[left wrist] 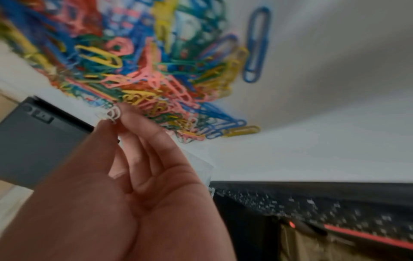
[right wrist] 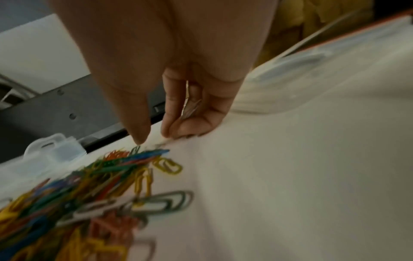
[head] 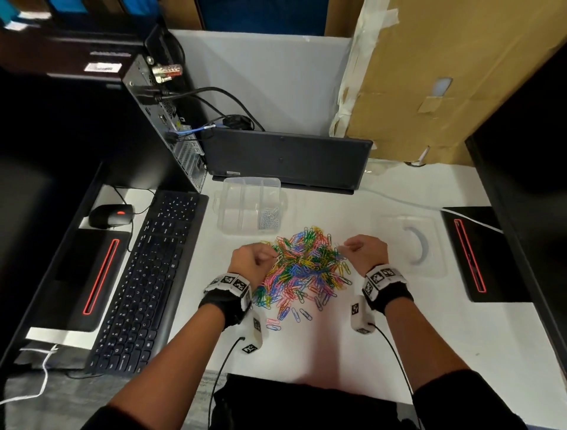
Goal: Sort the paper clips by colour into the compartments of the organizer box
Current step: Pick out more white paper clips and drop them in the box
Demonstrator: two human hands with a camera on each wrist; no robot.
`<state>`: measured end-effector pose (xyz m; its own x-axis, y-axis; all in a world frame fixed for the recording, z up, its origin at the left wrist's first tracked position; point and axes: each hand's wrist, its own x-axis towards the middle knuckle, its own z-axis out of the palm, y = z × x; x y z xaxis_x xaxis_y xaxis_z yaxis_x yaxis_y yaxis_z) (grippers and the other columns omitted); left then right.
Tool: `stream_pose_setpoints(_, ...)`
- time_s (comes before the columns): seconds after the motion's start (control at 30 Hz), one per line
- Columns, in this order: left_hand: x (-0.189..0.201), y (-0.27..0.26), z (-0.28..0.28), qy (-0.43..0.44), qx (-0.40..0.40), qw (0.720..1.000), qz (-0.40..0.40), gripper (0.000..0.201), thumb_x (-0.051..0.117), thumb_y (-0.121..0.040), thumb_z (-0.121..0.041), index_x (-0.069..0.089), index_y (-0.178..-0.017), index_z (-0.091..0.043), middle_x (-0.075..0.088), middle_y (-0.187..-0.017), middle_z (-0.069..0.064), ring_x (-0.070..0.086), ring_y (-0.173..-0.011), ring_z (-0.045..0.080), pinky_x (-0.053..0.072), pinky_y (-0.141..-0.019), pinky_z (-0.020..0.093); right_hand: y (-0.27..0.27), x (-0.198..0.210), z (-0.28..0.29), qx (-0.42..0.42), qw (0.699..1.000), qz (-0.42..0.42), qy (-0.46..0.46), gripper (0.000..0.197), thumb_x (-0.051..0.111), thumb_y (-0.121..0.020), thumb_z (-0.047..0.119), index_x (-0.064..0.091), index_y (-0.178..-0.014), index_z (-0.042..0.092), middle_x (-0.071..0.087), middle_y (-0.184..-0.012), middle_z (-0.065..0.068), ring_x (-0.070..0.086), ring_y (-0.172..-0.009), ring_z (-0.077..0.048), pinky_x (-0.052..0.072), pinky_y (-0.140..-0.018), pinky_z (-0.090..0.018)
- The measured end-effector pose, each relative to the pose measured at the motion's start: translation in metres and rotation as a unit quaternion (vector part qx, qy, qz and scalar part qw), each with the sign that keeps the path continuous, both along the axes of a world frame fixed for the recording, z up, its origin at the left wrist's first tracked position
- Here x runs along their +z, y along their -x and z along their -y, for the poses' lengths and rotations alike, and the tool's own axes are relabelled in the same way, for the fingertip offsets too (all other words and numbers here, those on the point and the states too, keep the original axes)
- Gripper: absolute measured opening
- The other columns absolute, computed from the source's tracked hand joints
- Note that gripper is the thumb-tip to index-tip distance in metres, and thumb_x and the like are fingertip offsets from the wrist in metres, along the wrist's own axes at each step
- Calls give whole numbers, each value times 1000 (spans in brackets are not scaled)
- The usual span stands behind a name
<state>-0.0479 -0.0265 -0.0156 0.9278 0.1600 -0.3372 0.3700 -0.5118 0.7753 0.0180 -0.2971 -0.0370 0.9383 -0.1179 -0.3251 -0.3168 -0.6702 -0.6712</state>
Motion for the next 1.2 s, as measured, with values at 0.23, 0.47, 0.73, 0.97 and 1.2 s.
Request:
stream_pose_setpoints(0.23, 3, -13, 24, 173, 30, 983, -60, 23, 51, -95, 0, 70, -104, -8, 59, -68, 1, 61, -68, 19, 57, -75, 37, 2, 8, -17, 63, 995, 5, 81, 11, 74, -84, 19, 76, -82, 8, 72, -84, -5, 66, -81, -19, 54, -76, -27)
stream_pose_setpoints(0.47, 8, -27, 46, 183, 42, 977, -101, 37, 29, -77, 16, 52, -61, -8, 54, -57, 9, 49, -53, 20, 35, -44, 20, 8, 7, 3, -99, 919, -142, -354, 22, 63, -90, 0, 69, -111, -4, 61, -71, -7, 55, -65, -18, 50, -66, -28)
stream_pose_setpoints(0.73, 4, -35, 74, -42, -138, 989, 22, 10, 70, -80, -21, 61, -82, -21, 54, -65, -10, 49, -59, 8, 41, -59, 21, 26, 19, -4, -168, 808, -226, -517, 21, 54, -98, 15, 66, -85, 3, 58, -71, -6, 53, -61, -16, 49, -57, -23)
stream_pose_setpoints(0.97, -7, -42, 95, -244, -291, 923, 56, 45, 62, -89, -34, 53, -133, -33, 57, -130, 2, 53, -119, 24, 48, -95, 38, 25, 5, -1, 50, 998, -35, -34, 12, 77, -81, 21, 77, -92, 18, 71, -84, 5, 64, -80, -10, 52, -79, -20)
stream_pose_setpoints(1.2, -11, -46, 88, -217, -278, 933, 75, 20, 64, -89, -33, 63, -106, -23, 63, -107, -2, 60, -97, 19, 49, -79, 30, 26, 0, -11, 112, 993, 5, 40, 16, 77, -79, 25, 75, -93, 16, 67, -89, -4, 59, -78, -17, 52, -76, -31)
